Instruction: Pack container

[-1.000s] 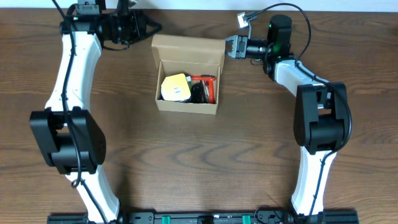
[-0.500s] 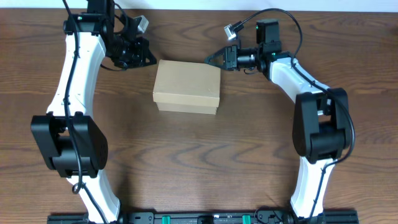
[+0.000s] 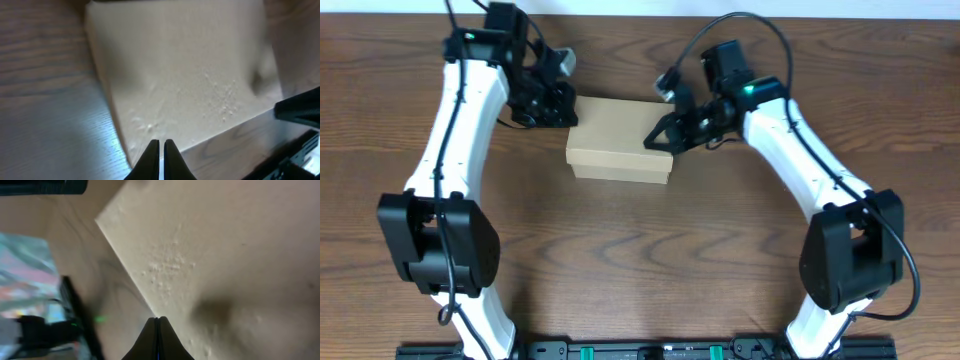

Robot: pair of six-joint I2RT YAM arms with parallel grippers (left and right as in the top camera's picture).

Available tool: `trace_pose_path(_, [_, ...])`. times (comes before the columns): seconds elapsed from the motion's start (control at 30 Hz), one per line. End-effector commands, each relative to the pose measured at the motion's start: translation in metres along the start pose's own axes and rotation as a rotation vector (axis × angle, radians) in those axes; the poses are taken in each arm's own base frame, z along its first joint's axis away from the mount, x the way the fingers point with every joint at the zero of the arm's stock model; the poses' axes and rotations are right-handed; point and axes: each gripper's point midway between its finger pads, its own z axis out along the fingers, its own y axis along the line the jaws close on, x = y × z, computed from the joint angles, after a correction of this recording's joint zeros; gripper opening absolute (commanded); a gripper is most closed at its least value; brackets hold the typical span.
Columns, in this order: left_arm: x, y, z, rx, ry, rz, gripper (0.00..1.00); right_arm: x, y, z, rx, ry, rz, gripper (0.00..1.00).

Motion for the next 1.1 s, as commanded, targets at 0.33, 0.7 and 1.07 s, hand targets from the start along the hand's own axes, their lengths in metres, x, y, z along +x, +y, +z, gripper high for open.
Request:
trace_pose_path(0.33, [0.04, 0.019, 0.055, -0.009, 0.096, -0.056, 0.06, 0.041, -0.048, 0.02, 0.195, 0.095, -0.014, 0.02])
trace_pose_path(0.7, [0.035, 0.015, 0.045, -0.018, 0.06, -0.108, 0.06, 0.028, -0.045, 0.002, 0.207, 0.026, -0.007, 0.01])
trace_pose_path(1.07, [-0.008, 0.034, -0.04, -0.302, -0.295, -0.16, 0.06, 0.007, -0.099, -0.066, 0.542, -0.156, 0.2, 0.02])
